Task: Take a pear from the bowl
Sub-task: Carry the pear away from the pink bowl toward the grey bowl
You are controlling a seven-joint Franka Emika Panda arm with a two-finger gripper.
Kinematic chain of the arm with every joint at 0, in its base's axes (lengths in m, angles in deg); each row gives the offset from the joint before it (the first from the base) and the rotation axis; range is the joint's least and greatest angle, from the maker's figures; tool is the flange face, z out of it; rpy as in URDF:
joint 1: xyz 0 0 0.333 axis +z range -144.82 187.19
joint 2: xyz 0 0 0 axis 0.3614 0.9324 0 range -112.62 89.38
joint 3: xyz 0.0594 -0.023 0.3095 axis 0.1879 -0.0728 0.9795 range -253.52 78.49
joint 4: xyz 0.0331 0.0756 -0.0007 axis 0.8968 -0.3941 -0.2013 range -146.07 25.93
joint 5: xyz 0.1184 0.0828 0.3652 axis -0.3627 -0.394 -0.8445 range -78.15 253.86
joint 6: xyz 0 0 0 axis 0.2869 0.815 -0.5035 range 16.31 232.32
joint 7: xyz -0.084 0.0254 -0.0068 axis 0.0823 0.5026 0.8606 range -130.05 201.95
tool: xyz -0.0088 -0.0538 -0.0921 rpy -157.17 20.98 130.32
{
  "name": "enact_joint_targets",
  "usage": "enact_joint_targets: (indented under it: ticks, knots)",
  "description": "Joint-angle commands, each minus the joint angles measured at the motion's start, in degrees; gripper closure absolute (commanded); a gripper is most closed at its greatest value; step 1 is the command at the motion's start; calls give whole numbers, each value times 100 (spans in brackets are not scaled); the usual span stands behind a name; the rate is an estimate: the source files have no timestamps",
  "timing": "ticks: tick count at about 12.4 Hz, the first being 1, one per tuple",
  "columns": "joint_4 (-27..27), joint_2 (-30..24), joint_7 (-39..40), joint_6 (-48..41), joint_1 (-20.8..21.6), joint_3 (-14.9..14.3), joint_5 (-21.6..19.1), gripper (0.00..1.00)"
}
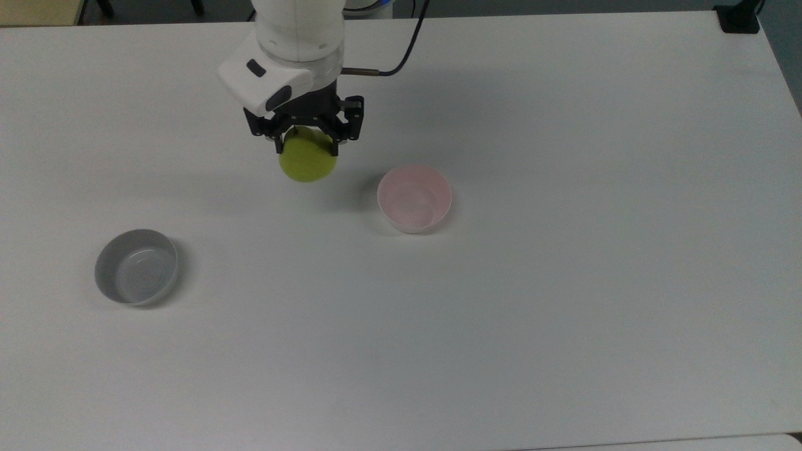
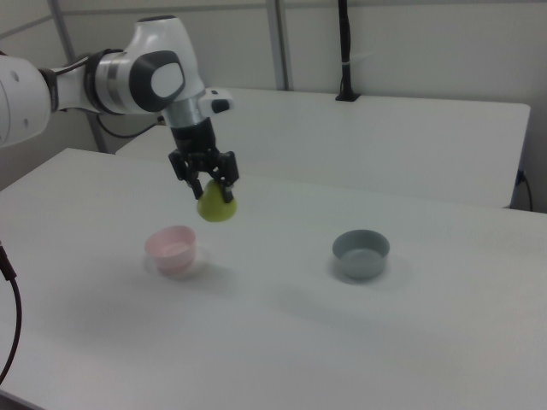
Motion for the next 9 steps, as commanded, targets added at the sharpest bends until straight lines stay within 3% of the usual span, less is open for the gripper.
enact_joint_targets:
  ticks: [1,6,9]
  knots:
    - [-76,-84,1105,-3,-375,11,-98,80]
    - [-137,-6,1248,225,-543,2,-98,80]
    - [-575,170,1125,935,-543,2,-89,80]
